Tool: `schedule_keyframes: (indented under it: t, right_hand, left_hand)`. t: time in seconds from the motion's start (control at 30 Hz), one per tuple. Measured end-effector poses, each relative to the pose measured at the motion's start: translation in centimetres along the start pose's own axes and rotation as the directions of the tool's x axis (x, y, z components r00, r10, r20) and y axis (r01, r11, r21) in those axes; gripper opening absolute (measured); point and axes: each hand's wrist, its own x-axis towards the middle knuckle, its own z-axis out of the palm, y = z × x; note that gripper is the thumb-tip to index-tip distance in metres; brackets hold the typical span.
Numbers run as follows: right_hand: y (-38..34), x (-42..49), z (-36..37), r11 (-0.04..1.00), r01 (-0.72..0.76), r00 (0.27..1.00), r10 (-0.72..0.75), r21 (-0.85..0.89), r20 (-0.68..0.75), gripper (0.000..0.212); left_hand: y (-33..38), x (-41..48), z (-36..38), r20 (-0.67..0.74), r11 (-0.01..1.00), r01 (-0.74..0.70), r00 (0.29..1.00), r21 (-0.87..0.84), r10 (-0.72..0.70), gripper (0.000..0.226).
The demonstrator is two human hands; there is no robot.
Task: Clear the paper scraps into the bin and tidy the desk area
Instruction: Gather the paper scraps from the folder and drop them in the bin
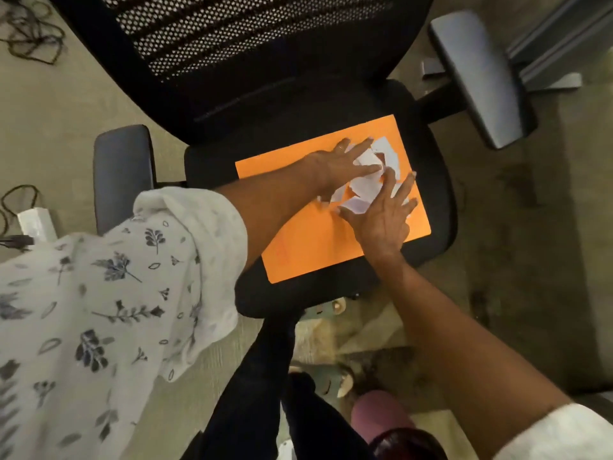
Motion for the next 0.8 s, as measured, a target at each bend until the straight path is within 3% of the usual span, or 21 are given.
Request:
schedule_keyframes:
  t: [0.13, 0.23, 0.4, 0.6, 0.7, 0.8]
  right_hand:
    - [0.1, 1.5, -0.6, 0.991, 0.084, 0.996, -0.084, -0.102, 0.004, 0.139]
    - [0.2, 3.6, -1.4, 0.985, 0.114, 0.990, -0.102, -0.128, 0.093, 0.134]
    - [-0.3, 4.2, -1.1, 0.958, 0.135, 0.979, -0.088, -0.255, 0.186, 0.105]
    - [0.1, 1.9, 1.0, 0.944, 0.163, 0.986, -0.146, -0.287, 0.080, 0.074]
    - [0.3, 1.1, 1.4, 0.945, 0.188, 0.982, -0.188, -0.269, 0.027, 0.063]
    - [0.9, 0.7, 0.9, 0.968, 0.185, 0.980, -0.195, -0.171, -0.044, 0.035]
  left_hand:
    - [-1.3, 0.8, 0.9, 0.013, 0.997, -0.044, 0.999, 0.061, 0.043, 0.114]
    - [-2.0, 1.2, 1.0, 0.009, 0.994, -0.078, 0.997, 0.082, 0.078, 0.103]
    - [-2.8, 1.3, 0.4, -0.012, 0.995, -0.091, 0.996, 0.041, 0.092, 0.070]
    - [-2.3, 1.5, 0.0, -0.084, 0.995, -0.090, 0.993, -0.039, 0.086, 0.025]
    - [-2.3, 1.2, -0.2, -0.087, 0.993, -0.083, 0.993, -0.088, 0.075, 0.016]
    - [-2.6, 0.6, -0.1, -0.103, 0.991, -0.129, 0.987, -0.038, 0.124, 0.010]
